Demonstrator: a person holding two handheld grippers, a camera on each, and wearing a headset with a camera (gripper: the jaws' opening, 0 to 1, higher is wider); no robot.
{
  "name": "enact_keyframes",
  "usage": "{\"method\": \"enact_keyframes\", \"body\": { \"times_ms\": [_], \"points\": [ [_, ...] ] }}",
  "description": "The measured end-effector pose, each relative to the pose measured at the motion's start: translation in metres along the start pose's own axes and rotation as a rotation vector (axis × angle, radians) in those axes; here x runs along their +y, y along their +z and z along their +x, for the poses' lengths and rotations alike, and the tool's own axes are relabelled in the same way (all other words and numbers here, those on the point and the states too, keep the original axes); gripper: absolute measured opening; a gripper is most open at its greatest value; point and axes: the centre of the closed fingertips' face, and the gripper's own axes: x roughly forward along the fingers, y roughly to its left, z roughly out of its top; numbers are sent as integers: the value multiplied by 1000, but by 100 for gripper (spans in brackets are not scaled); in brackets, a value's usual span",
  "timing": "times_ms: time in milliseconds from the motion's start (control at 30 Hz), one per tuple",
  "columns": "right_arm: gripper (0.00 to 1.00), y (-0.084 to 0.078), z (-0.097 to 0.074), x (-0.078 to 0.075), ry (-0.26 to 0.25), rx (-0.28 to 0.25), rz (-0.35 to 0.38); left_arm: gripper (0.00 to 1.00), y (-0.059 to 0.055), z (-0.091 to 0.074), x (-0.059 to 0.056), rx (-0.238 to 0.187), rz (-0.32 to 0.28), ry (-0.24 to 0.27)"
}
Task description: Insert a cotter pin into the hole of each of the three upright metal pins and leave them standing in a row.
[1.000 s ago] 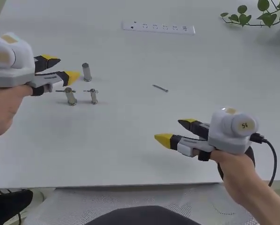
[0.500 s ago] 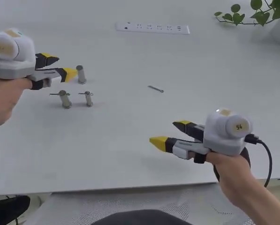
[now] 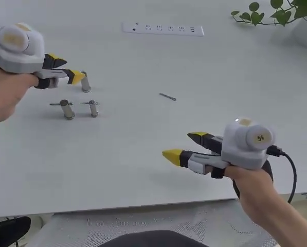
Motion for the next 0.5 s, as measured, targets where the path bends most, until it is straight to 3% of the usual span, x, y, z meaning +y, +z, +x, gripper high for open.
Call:
{"method": "enact_keyframes", "body": {
  "times_ms": [333,500],
  "points": [
    [63,-1,1,3,7,3,0,33,-14,17,1,80,-11,-35],
    [63,-1,1,4,10,7,-2,32,-16,24,1,97,-18,-47]
  ]
}}
